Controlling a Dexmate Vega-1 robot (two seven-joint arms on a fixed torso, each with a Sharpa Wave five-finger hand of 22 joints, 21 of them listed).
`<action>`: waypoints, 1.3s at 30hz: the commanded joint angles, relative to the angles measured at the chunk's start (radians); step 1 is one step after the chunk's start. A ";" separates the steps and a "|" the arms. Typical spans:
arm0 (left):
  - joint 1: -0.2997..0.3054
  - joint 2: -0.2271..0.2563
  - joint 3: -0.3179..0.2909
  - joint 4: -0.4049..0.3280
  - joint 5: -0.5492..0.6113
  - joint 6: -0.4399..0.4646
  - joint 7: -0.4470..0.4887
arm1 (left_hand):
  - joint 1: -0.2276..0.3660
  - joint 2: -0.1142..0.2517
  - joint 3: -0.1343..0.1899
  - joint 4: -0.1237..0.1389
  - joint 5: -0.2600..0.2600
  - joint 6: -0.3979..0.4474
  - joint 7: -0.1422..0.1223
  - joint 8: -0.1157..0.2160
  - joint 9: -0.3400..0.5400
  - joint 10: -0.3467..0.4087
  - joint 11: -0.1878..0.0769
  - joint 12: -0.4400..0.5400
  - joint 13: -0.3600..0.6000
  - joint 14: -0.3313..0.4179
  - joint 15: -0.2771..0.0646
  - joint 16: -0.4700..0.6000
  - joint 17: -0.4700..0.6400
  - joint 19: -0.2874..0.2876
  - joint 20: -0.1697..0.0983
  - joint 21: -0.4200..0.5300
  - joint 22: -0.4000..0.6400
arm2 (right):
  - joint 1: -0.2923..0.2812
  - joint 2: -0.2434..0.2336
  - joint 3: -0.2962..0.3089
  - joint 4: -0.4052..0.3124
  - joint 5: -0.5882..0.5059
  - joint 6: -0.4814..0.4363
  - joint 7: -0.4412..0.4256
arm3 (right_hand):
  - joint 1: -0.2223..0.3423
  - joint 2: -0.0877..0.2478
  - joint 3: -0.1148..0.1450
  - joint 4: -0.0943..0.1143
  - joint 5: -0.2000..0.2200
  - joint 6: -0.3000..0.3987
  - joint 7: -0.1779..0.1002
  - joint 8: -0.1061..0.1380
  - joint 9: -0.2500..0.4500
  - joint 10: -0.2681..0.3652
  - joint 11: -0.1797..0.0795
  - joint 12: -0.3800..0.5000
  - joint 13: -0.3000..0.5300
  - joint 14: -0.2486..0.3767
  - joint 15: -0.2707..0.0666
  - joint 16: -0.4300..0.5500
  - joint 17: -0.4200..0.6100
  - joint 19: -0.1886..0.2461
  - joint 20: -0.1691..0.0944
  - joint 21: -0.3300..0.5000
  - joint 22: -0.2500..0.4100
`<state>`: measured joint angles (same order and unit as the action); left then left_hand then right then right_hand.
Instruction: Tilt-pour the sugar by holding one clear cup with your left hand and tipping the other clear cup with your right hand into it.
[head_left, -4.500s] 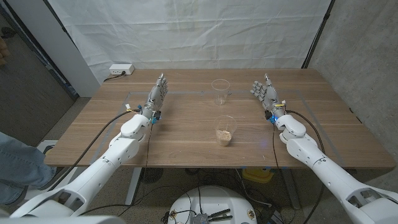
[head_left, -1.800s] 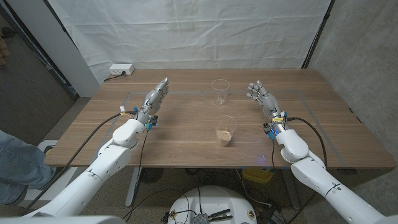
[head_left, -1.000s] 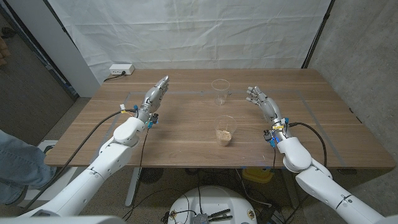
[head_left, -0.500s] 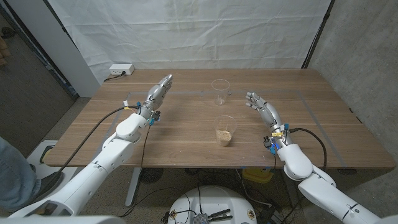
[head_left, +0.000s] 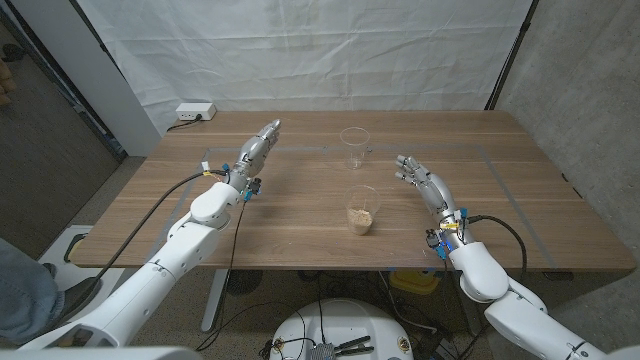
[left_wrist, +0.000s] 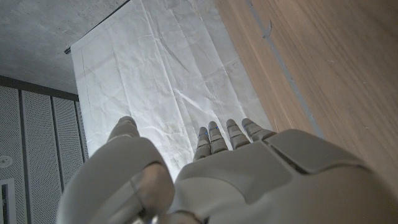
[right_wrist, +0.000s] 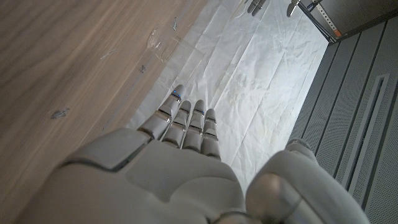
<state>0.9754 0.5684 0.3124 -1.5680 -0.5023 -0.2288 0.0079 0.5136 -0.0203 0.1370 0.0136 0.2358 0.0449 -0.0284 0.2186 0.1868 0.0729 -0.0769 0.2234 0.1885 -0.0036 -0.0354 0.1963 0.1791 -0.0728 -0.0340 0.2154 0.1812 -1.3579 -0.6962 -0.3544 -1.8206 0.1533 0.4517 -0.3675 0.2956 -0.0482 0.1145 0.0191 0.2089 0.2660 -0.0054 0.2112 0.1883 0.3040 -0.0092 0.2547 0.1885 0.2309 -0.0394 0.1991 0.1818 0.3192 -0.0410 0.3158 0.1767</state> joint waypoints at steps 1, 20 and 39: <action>0.006 0.007 -0.016 -0.012 -0.044 0.003 -0.031 | 0.012 0.004 0.002 -0.004 -0.004 0.008 -0.003 0.002 0.003 0.007 -0.005 0.005 0.004 0.015 -0.029 0.007 0.003 0.008 -0.036 0.005 0.003 | -0.061 0.000 -0.009 -0.080 -0.134 -0.122 -0.101 | 0.003 -0.009 -0.004 0.001 0.007 -0.001 0.000 -0.004 0.004 0.004 0.004 -0.001 0.002 -0.004 -0.011 -0.004 0.003 0.006 -0.057 -0.005 0.003; -0.008 0.027 -0.003 -0.035 -0.037 0.013 -0.067 | 0.014 0.008 -0.001 -0.003 -0.010 0.010 -0.006 -0.002 0.003 0.006 -0.009 0.000 0.004 0.014 -0.031 0.002 0.004 -0.014 -0.014 -0.006 0.003 | -0.099 -0.007 -0.039 -0.157 -0.327 -0.229 -0.193 | 0.003 -0.029 -0.014 -0.005 0.011 -0.004 -0.008 -0.006 0.004 0.004 -0.006 -0.004 0.002 -0.004 -0.015 -0.005 0.003 0.009 -0.061 -0.011 0.003; 0.010 0.045 -0.019 -0.046 -0.054 0.004 -0.083 | 0.010 0.016 -0.004 0.003 -0.016 0.010 -0.003 -0.007 0.004 0.007 -0.007 -0.003 0.005 0.012 -0.027 -0.001 0.005 -0.022 -0.025 -0.010 0.003 | -0.139 -0.010 -0.076 -0.236 -0.506 -0.423 -0.252 | 0.118 -0.092 -0.027 -0.086 0.070 -0.089 -0.022 -0.027 0.005 -0.072 -0.010 -0.041 0.002 -0.047 -0.022 -0.019 0.000 -0.012 -0.060 -0.058 0.002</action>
<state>0.9799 0.6020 0.2994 -1.6096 -0.5491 -0.2184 -0.0591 0.5181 -0.0066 0.1369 0.0138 0.2205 0.0502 -0.0339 0.2141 0.1887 0.0780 -0.0821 0.2233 0.1885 0.0072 -0.0356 0.1963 0.1790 -0.0847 -0.0373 0.2066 0.1814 -1.4737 -0.7025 -0.4142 -2.0064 -0.2514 0.1569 -0.5916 0.3973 -0.1356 0.0871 -0.0555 0.2672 0.1918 -0.0252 0.1918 0.1882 0.2477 -0.0182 0.2217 0.1885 0.1944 -0.0386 0.1810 0.1819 0.3184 -0.0409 0.2651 0.1769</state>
